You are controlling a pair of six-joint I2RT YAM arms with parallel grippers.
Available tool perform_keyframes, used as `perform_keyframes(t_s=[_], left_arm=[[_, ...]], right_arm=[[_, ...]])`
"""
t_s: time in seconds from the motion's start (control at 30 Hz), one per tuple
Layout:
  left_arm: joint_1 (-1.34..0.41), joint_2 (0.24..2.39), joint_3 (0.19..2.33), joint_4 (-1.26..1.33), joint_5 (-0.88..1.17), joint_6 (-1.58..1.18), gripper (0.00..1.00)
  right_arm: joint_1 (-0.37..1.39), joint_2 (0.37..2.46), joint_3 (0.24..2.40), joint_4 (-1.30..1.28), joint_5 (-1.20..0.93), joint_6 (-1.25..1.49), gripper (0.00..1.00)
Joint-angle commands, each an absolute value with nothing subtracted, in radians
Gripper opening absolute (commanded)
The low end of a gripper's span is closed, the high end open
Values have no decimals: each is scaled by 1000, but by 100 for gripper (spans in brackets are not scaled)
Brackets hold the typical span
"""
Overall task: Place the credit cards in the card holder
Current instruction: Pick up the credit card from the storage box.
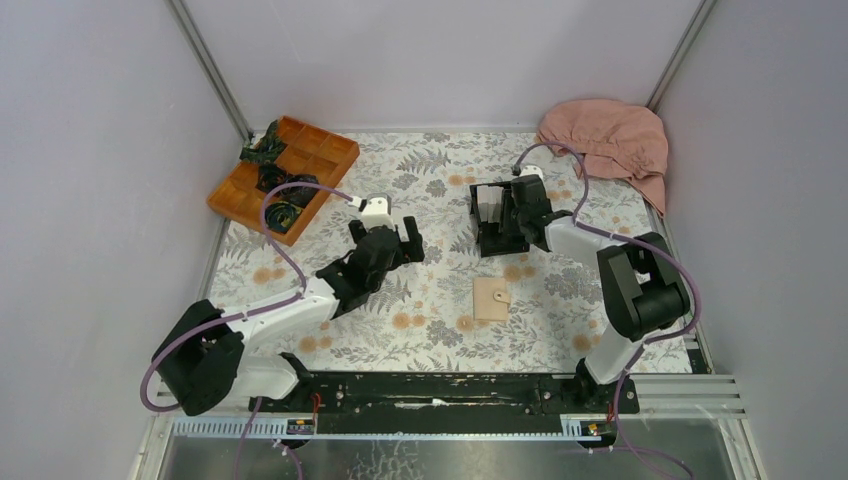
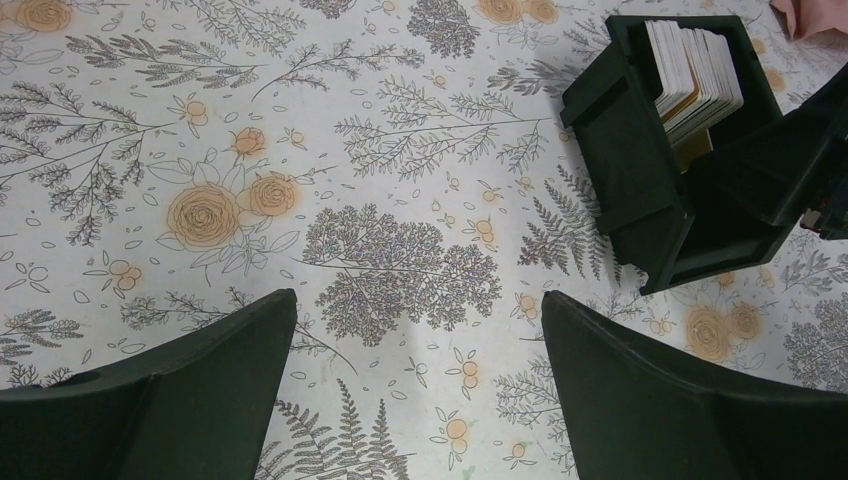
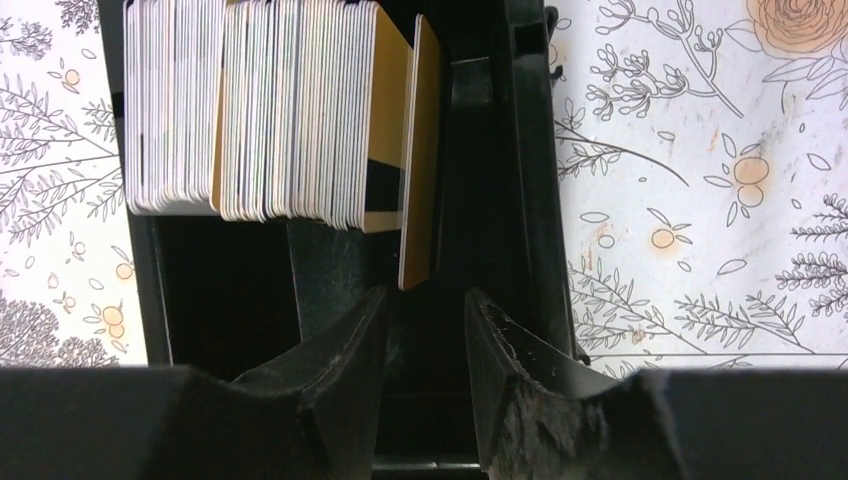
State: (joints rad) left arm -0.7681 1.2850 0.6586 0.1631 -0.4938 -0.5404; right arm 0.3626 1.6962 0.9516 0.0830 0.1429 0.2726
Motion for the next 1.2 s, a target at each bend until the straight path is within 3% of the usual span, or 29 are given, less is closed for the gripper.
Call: perform_keyframes(t_s=[0.0, 0.5, 0.7, 1.17], left_arm=[[-775, 1300, 646, 239, -503, -535, 100], [-775, 1307, 647, 242, -505, -539, 100], [-775, 1283, 642, 224, -503, -556, 100], [-781, 1218, 629, 185, -504, -575, 100]], right_arm=[[377, 1725, 1020, 124, 199, 233, 41], [415, 1739, 1043, 104, 283, 191, 19], [420, 1718, 1040, 82, 288, 190, 2], [441, 1597, 1053, -6, 308, 185, 1]])
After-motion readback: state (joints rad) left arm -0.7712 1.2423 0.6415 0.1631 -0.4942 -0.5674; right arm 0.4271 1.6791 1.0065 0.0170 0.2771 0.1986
